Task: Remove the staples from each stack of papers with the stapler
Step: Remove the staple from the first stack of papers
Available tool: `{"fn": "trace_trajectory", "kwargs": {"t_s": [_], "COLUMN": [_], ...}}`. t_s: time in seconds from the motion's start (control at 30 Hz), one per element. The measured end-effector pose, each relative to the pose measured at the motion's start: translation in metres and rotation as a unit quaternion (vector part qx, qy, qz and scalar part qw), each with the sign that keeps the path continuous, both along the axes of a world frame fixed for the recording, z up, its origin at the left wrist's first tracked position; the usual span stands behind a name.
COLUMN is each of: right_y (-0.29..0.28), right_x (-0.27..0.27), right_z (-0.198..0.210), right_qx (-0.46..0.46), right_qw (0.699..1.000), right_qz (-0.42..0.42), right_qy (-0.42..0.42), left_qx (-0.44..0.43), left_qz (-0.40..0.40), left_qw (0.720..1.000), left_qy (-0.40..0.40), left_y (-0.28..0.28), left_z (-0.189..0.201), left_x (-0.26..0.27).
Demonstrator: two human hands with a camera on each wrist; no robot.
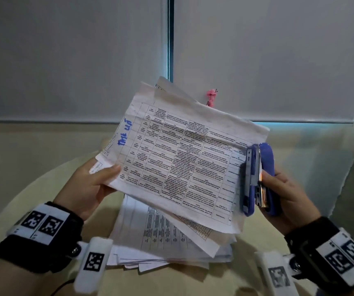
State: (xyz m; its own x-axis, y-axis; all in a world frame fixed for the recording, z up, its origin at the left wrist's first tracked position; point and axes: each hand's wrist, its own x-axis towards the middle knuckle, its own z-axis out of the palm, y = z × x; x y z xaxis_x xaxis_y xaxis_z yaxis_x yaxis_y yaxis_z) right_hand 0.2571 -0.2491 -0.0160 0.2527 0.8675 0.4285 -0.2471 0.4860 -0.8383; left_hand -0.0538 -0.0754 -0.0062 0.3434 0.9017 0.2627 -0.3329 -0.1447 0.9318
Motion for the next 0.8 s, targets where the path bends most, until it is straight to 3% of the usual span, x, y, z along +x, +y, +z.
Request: {"fn": "trace_trajectory", "kwargs": {"t_s": [0.07,0.1,0.17,0.2,0.27,0.33,0.4,0.53,0.67,0.73,0.8], "right_y": [-0.003,-0.005,-0.007,-0.008,-0.009,-0.008,-0.005,-0.002,-0.001,0.0,0.002], "right_x": [0.002,0.002,0.002,0.0,-0.006,-0.013,-0.017,-0.023,-0.021,-0.019,-0.019], "right_z": [-0.001,0.001,0.004,0.007,0.017,0.027,0.035,0.048,0.052,0.052,0.053], "right_qx": [-0.013,-0.021,-0.026,-0.029,-0.042,-0.053,-0.066,-0.06,-0.049,-0.018,0.0], "right_qw": [0.999,0.998,0.995,0.993,0.983,0.966,0.949,0.937,0.94,0.909,0.854], "right_qz": [-0.012,-0.018,-0.011,-0.002,0.006,0.007,0.006,0.002,-0.032,-0.141,-0.265], "right_qy": [-0.033,-0.057,-0.096,-0.119,-0.177,-0.251,-0.309,-0.344,-0.336,-0.391,-0.448], "left_qx": [0.047,0.106,0.267,0.349,0.479,0.543,0.541,0.451,0.376,0.348,0.324], "left_qz": [0.112,0.188,0.292,0.305,0.267,0.202,0.121,-0.045,-0.101,-0.129,-0.131], "left_qw": [0.991,0.969,0.888,0.847,0.776,0.717,0.69,0.716,0.763,0.791,0.806], "left_qy": [0.063,0.123,0.235,0.261,0.311,0.388,0.465,0.531,0.515,0.487,0.478], "left_y": [0.003,0.002,-0.011,-0.021,-0.043,-0.054,-0.061,-0.051,-0.038,-0.038,-0.038], "left_z": [0.004,0.01,0.033,0.048,0.079,0.103,0.121,0.133,0.128,0.125,0.122], "left_x": [-0.003,-0.003,0.002,0.009,0.031,0.061,0.09,0.121,0.117,0.114,0.11]}}
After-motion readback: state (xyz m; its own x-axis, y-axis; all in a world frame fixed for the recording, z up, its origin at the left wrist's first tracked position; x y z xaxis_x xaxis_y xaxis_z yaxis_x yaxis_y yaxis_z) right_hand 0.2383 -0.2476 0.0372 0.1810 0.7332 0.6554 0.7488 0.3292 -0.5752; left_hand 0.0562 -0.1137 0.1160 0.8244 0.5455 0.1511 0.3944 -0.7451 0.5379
